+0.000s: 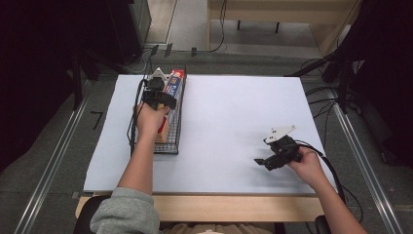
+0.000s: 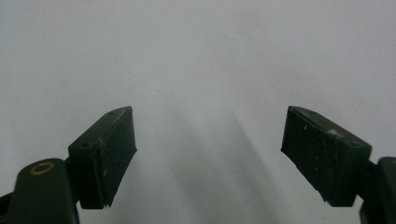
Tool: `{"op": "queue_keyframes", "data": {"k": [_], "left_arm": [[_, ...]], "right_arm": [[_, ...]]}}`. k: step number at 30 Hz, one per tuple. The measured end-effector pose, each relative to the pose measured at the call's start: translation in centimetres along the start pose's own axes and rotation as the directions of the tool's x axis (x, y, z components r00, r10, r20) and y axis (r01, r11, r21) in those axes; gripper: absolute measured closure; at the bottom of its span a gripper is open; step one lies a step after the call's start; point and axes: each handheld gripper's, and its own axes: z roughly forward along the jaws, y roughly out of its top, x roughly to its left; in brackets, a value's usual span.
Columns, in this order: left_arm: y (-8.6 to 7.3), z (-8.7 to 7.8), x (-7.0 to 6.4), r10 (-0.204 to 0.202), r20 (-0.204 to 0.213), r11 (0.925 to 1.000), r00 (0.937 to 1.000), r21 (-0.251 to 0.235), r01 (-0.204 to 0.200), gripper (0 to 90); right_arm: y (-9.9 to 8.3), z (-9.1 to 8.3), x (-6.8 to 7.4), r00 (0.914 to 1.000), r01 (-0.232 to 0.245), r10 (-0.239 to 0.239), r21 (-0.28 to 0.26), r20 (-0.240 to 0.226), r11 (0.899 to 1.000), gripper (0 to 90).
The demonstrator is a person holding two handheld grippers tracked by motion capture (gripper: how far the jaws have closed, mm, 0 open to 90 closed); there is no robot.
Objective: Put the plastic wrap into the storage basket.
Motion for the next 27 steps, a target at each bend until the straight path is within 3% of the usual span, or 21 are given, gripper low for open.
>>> {"op": "queue_keyframes", "data": {"k": [11, 12, 15, 18, 23, 25, 27], "left_arm": [[-0.3, 0.5, -0.2, 0.035, 0.021, 0.9984, 0.9992, 0.043, -0.036, 36.5], [-0.3, 0.3, -0.2, 0.035, 0.042, 0.9988, 0.9985, 0.033, -0.037, 36.7], [-0.3, -1.4, -0.3, 0.049, 0.073, 0.9970, 0.9962, -0.063, -0.044, 43.5], [-0.2, -2.8, -0.5, 0.078, 0.061, 0.9949, 0.9951, -0.069, -0.074, 40.6], [-1.0, -4.3, -0.6, 0.137, 0.127, 0.9899, 0.9823, -0.054, -0.131, 35.9], [-1.4, -4.7, -0.7, 0.168, 0.153, 0.9852, 0.9738, -0.061, -0.160, 35.0], [-2.0, -5.0, -0.8, 0.201, 0.189, 0.9791, 0.9612, -0.069, -0.191, 33.2]], "right_arm": [[0.0, 0.0, 0.0, 1.0000, 0.003, -0.003, 0.003, -0.001, 1.000, 18.0], [0.0, 0.0, 0.0, 1.0000, 0.002, -0.002, 0.003, -0.001, 1.000, 18.0], [0.0, 0.0, 0.0, 1.0000, -0.002, 0.002, 0.000, -0.004, 1.000, 18.0], [0.0, -0.1, -0.1, 1.0000, 0.000, 0.000, -0.007, -0.005, 1.000, 18.0], [0.0, -0.1, 0.0, 1.0000, 0.000, 0.000, -0.002, -0.006, 1.000, 18.0], [0.0, -0.1, 0.0, 1.0000, 0.001, -0.001, -0.003, -0.005, 1.000, 18.0], [0.0, -0.1, 0.0, 1.0000, -0.001, 0.001, -0.003, -0.006, 1.000, 18.0]]}}
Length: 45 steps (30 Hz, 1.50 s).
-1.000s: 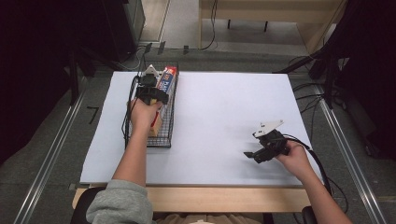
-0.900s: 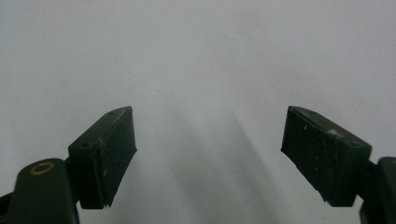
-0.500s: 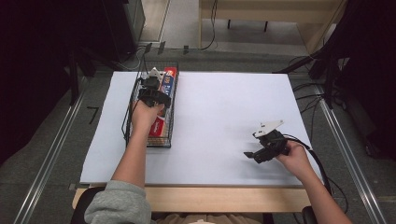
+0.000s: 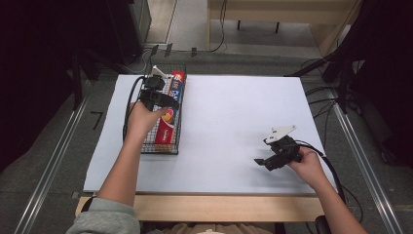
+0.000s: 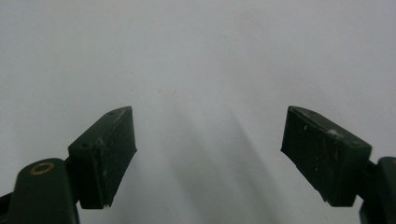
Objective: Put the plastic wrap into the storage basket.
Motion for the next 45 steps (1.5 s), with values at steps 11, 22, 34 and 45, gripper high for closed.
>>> {"op": "queue_keyframes", "data": {"k": [11, 22, 34, 45], "left_arm": [[-2.9, -0.2, -2.2, 0.196, 0.095, 0.9805, 0.9759, -0.013, -0.196, 29.3], [-4.9, 0.2, -5.3, 0.328, 0.188, 0.9440, 0.9257, -0.030, -0.329, 29.5], [-8.2, 1.8, -8.7, 0.470, 0.246, 0.8823, 0.8477, -0.099, -0.460, 29.7], [-10.2, 3.5, -10.0, 0.510, 0.293, 0.8577, 0.8090, -0.100, -0.504, 30.0]], "right_arm": [[0.0, 0.0, 0.0, 1.0000, -0.003, 0.003, -0.005, -0.004, 1.000, 18.0], [0.0, -0.1, 0.1, 0.9999, -0.009, 0.009, -0.009, -0.012, 1.000, 18.0], [-0.2, -0.3, 0.2, 0.9998, -0.006, 0.006, -0.009, -0.017, 1.000, 18.0], [-0.1, -0.3, 0.4, 0.9991, 0.000, -0.001, -0.015, -0.041, 1.000, 18.0]]}}
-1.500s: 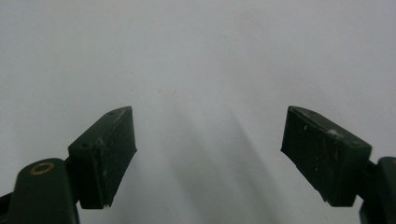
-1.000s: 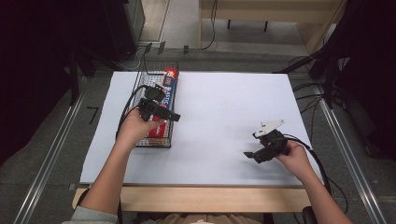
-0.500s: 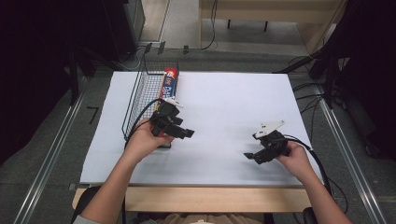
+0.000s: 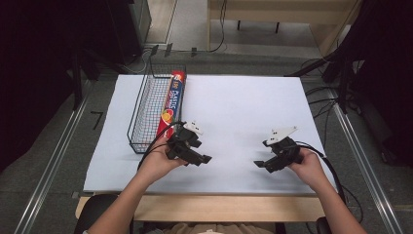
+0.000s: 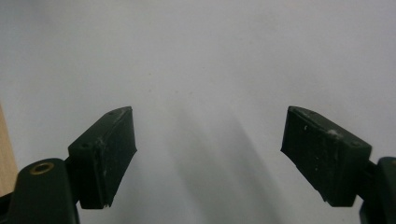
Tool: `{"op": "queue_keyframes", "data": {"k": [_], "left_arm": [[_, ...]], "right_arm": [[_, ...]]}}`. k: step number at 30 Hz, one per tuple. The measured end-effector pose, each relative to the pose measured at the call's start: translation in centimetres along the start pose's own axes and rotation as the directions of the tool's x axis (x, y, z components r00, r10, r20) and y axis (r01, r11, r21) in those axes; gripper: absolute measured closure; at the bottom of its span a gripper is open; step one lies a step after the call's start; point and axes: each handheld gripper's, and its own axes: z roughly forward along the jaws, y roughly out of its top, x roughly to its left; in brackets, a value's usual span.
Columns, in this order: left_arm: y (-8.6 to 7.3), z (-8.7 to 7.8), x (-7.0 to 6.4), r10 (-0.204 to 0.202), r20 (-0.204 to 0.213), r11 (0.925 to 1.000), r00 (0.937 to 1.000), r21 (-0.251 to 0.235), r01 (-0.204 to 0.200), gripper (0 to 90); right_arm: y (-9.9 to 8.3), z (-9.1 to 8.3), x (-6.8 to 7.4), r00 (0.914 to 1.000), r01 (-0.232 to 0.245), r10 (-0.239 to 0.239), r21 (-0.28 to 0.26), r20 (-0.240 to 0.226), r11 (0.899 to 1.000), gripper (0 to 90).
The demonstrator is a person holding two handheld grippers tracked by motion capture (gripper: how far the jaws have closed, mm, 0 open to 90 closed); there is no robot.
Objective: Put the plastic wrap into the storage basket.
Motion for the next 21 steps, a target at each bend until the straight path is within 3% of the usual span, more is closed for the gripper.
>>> {"op": "queue_keyframes", "data": {"k": [3, 8, 12, 17, 21], "left_arm": [[-0.1, 0.5, 0.0, 0.007, 0.005, 0.9996, 1.0000, 0.027, -0.007, 29.8], [0.0, 0.6, -0.2, 0.034, 0.003, 0.9994, 0.9994, 0.009, -0.034, 29.9], [-0.2, 0.8, -0.1, 0.041, -0.006, 0.9990, 0.9991, 0.020, -0.041, 29.0], [-0.4, 1.5, 0.0, 0.042, 0.026, 0.9983, 0.9988, 0.041, -0.043, 28.3], [-0.8, 2.6, -0.1, 0.094, 0.021, 0.9945, 0.9954, 0.046, -0.095, 27.2]], "right_arm": [[0.0, 0.0, 0.0, 1.0000, 0.004, -0.004, 0.004, 0.002, 1.000, 18.0], [0.1, 0.1, 0.1, 1.0000, 0.006, -0.006, 0.006, -0.006, 1.000, 18.0], [0.1, 0.1, 0.2, 0.9999, 0.009, -0.009, 0.010, -0.006, 1.000, 18.0], [0.1, 0.2, 0.2, 0.9999, 0.011, -0.011, 0.014, -0.007, 1.000, 18.0], [0.1, 0.3, 0.1, 0.9999, 0.012, -0.012, 0.017, -0.011, 1.000, 18.0]]}}
